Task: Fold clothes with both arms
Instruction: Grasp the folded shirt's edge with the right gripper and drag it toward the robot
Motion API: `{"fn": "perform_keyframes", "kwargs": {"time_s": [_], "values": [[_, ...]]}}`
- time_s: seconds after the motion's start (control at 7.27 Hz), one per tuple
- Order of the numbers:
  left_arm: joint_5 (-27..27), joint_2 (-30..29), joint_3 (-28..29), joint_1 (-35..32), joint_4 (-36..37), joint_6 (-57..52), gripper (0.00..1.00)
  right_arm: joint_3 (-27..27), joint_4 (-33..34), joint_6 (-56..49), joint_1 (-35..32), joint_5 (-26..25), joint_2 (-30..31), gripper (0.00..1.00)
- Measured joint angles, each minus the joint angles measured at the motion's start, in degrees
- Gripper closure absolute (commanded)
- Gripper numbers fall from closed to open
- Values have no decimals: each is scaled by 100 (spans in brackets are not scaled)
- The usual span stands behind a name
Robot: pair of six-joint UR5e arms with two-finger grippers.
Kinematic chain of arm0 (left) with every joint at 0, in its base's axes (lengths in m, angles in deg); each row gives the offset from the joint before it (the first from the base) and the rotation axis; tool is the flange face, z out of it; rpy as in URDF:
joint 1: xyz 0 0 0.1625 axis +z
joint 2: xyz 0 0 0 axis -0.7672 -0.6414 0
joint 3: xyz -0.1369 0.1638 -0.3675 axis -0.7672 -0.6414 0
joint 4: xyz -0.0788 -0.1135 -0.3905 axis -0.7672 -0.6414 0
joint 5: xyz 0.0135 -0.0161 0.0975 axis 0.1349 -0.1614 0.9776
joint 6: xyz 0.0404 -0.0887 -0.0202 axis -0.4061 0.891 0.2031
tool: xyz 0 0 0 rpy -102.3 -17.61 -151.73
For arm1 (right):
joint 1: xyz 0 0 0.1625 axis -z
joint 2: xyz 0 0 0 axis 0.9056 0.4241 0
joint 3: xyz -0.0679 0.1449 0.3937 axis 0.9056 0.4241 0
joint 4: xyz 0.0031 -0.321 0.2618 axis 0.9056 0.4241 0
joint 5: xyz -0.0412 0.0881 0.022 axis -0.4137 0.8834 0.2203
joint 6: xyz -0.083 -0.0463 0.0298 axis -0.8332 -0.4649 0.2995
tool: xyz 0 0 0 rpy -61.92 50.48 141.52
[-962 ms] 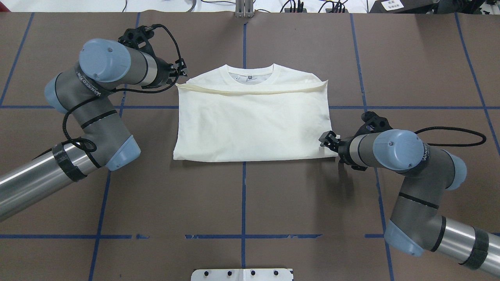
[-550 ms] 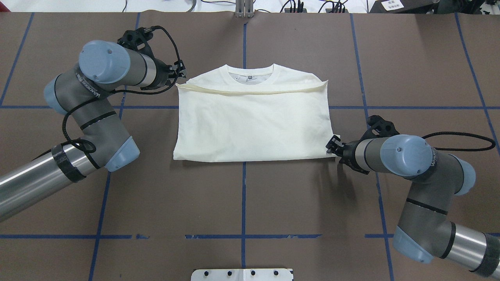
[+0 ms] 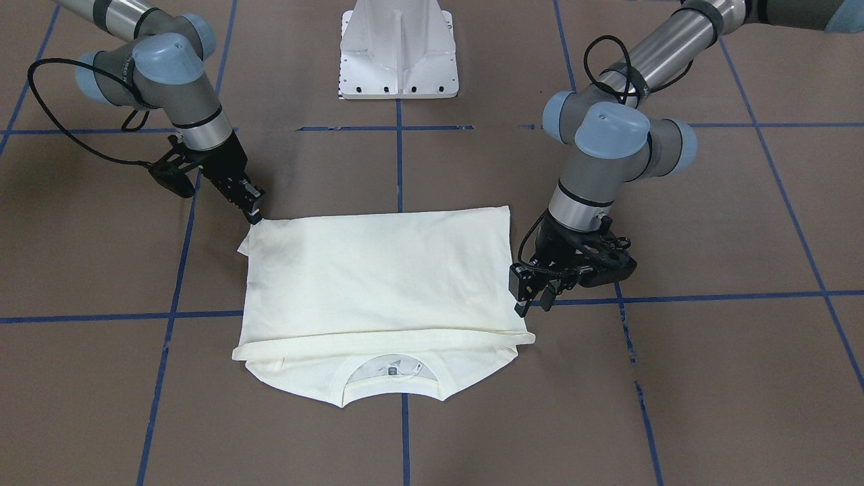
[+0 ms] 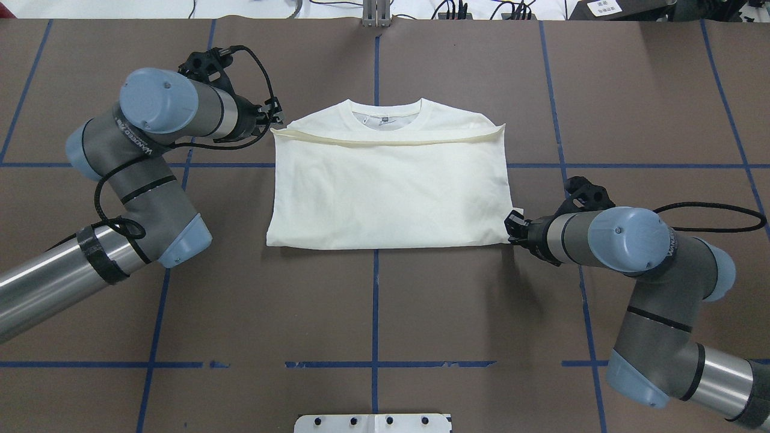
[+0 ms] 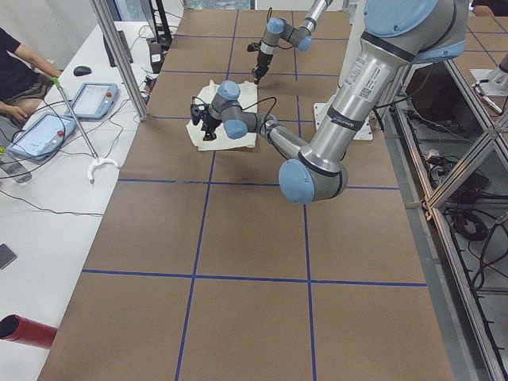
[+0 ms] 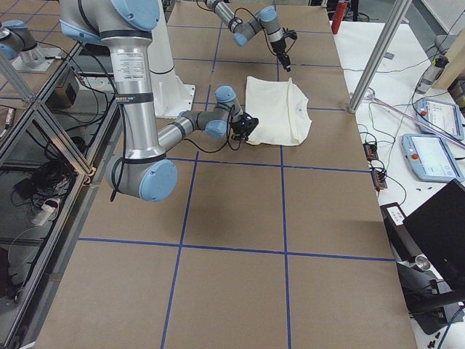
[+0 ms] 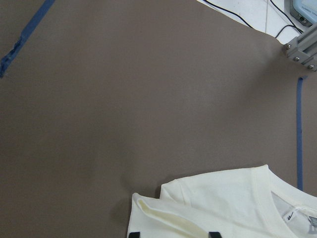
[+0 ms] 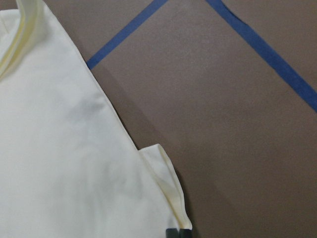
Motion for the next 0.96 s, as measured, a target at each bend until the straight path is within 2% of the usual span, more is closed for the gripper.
{"fn": "perform_keyframes", "kwargs": {"time_s": [0.27,0.41,0.69,0.82,0.96], "values": [[1,55,-17,2,-129,0,45,-238,27,-5,-15,42,133,100],[-11,45,-88,2,-151,0,45,-595,39,-6,23,126,476,100],[-56,16,-433,5,-150,16,45,-1761,49,40,618,411,1624,100],[-185,28,-664,15,-133,79,45,-2311,47,226,1237,500,2086,100],[-485,46,-928,30,-99,287,45,-2690,43,588,2127,507,2314,70]]}}
